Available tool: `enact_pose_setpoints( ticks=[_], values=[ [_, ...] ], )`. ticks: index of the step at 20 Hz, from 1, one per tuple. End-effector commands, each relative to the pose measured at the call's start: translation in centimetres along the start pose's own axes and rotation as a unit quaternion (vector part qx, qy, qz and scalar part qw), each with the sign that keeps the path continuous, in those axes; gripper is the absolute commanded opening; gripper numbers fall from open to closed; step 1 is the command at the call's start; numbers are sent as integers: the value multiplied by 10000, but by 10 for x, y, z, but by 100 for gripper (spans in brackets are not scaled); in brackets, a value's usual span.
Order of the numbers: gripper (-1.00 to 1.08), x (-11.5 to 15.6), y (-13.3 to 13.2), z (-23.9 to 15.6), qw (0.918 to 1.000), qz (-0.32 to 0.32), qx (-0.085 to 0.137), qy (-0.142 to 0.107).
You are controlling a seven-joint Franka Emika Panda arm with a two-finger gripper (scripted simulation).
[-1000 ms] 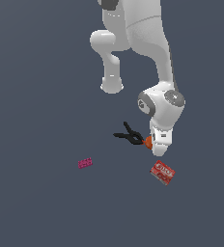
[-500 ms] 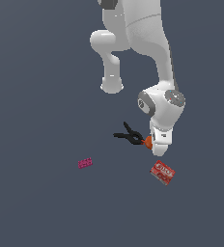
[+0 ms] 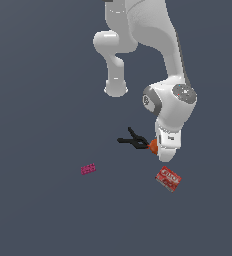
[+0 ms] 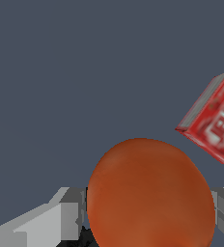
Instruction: Pick up a designated object from a clutter of objects.
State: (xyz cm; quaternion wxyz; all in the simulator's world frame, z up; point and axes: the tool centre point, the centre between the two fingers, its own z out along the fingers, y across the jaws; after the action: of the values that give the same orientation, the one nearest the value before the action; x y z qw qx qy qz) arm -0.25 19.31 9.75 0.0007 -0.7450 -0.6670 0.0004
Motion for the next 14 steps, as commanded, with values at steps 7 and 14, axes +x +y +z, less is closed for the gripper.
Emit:
enact_pose_setpoints(
  ticks=[7, 14],
  values=[
    [-100, -20, 37, -77, 10000, -6, -5, 16],
    [-100, -38, 71, -145, 10000, -7, -3, 18]
  ],
)
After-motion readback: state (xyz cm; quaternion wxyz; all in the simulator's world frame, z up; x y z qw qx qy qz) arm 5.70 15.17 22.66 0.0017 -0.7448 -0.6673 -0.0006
